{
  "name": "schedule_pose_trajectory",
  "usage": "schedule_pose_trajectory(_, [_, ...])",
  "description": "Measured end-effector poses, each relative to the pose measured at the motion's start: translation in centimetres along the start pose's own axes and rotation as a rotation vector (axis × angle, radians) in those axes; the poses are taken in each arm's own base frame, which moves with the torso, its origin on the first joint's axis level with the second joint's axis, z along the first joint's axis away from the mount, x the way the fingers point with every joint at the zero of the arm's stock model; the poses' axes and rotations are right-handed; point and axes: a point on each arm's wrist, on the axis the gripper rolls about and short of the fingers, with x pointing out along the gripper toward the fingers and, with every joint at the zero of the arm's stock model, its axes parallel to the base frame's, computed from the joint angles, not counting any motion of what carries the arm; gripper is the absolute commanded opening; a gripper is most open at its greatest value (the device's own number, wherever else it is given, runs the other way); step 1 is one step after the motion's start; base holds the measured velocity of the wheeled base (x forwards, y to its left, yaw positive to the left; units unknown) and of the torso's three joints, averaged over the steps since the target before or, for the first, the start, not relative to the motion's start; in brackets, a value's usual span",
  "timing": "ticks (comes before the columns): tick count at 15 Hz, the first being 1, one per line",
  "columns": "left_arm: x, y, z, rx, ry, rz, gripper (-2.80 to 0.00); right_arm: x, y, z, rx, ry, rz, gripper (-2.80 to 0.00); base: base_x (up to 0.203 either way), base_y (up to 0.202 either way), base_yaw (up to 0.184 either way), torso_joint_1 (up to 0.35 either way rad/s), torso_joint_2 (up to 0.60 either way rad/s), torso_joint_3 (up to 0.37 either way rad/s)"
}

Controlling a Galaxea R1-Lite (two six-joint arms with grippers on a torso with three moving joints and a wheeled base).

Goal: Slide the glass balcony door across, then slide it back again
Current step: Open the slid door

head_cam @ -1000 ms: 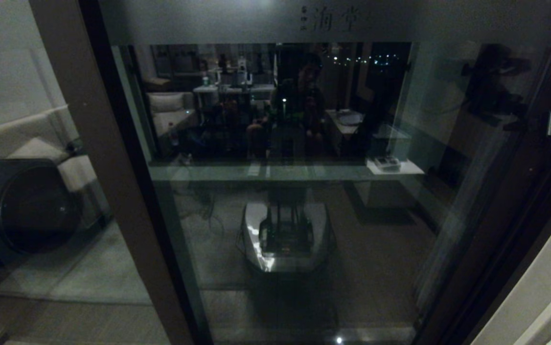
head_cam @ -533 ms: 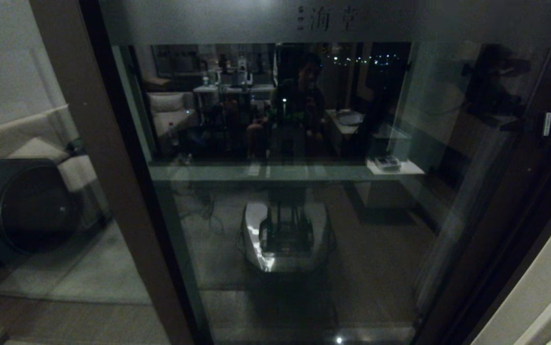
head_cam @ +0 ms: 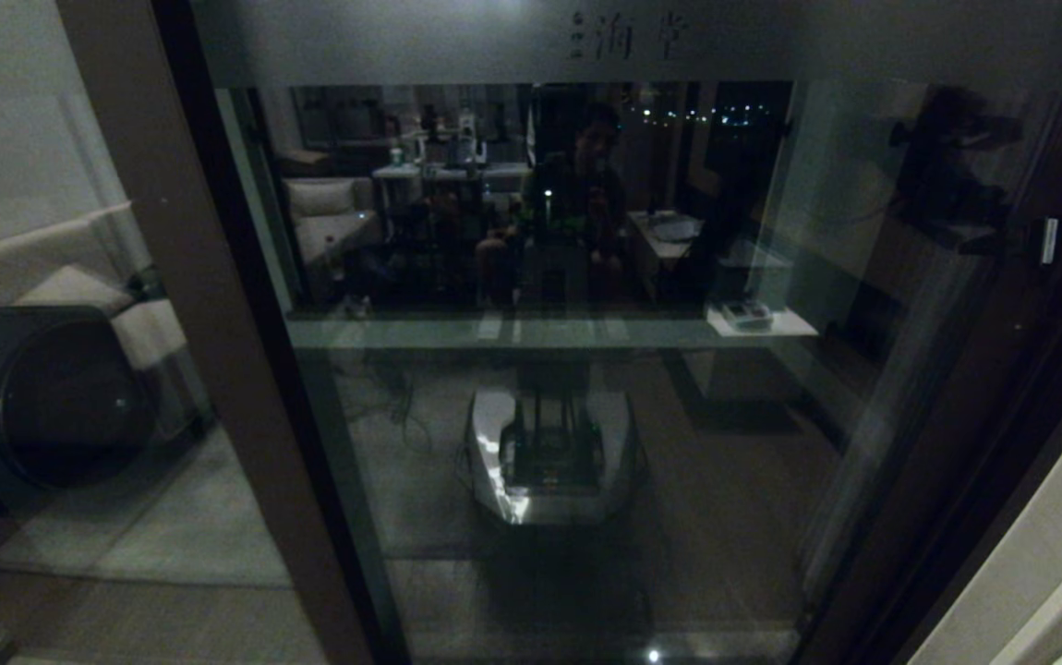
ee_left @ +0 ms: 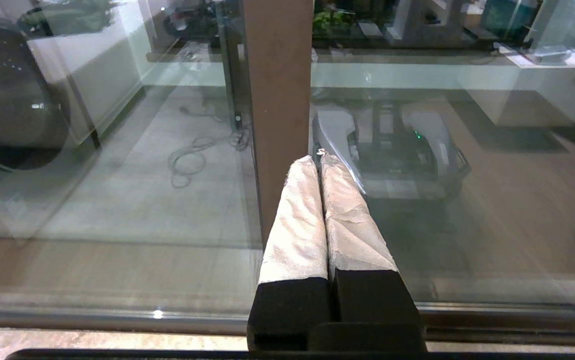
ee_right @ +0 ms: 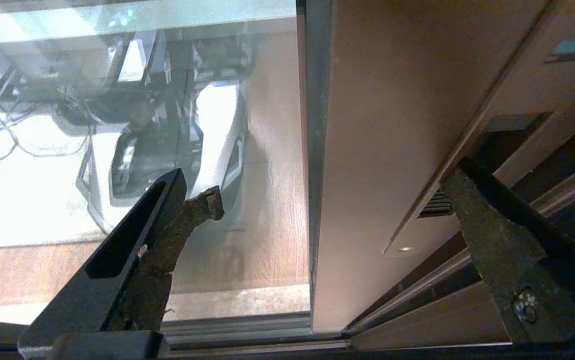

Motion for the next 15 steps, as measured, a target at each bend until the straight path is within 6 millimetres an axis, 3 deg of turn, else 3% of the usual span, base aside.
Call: schedule_pose_trajectory(15, [0.0, 0.0, 0.0, 0.000, 0.000, 0.000, -2.80, -0.1, 1.1, -0.2, -0.007, 0.005, 0.027, 0.00, 0.000, 0.000, 0.000, 0.000, 0.00, 0.000])
